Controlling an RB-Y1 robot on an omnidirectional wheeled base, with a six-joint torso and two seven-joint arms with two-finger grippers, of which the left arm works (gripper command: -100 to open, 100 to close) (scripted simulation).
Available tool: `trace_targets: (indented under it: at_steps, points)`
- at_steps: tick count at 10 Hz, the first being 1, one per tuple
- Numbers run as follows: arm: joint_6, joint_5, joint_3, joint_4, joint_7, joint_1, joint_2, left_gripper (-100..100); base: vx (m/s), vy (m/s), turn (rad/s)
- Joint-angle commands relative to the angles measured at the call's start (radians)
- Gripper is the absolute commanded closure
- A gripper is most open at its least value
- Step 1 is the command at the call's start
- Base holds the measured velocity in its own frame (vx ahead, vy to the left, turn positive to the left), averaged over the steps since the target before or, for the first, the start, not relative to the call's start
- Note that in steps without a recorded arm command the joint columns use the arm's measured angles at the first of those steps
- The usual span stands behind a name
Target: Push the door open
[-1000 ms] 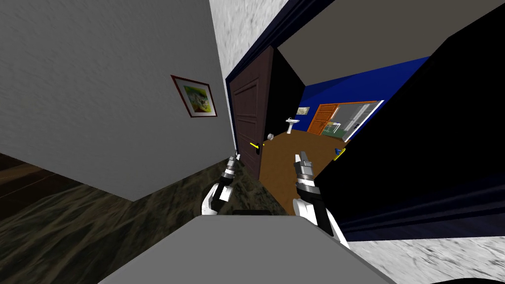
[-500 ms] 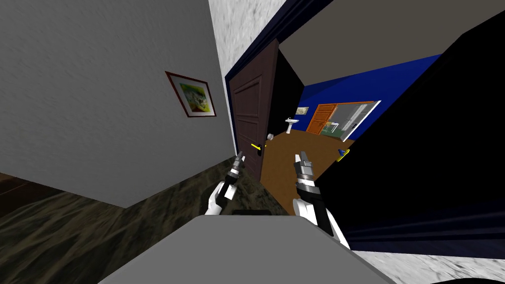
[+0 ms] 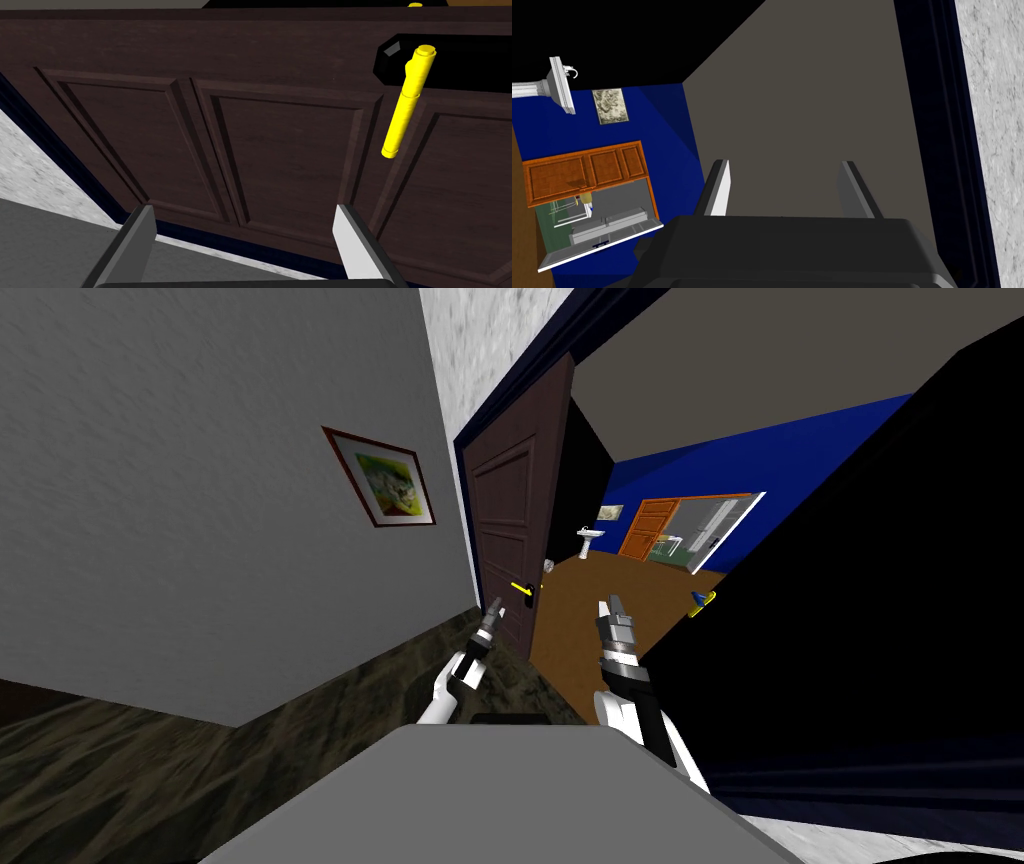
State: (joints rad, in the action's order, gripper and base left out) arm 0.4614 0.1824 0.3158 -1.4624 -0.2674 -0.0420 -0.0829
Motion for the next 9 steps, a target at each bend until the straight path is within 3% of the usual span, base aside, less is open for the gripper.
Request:
trace_targets:
  at_steps: [1,9]
  points:
    - [0.000,0.007,0.019,0.043,-0.015,-0.021,0.002,-100,0.092,0.103,-0.039]
    - [-0.014,0.034,0.100,0.250,-0.084,-0.146,0.012,-100,0.090,0.070,-0.036]
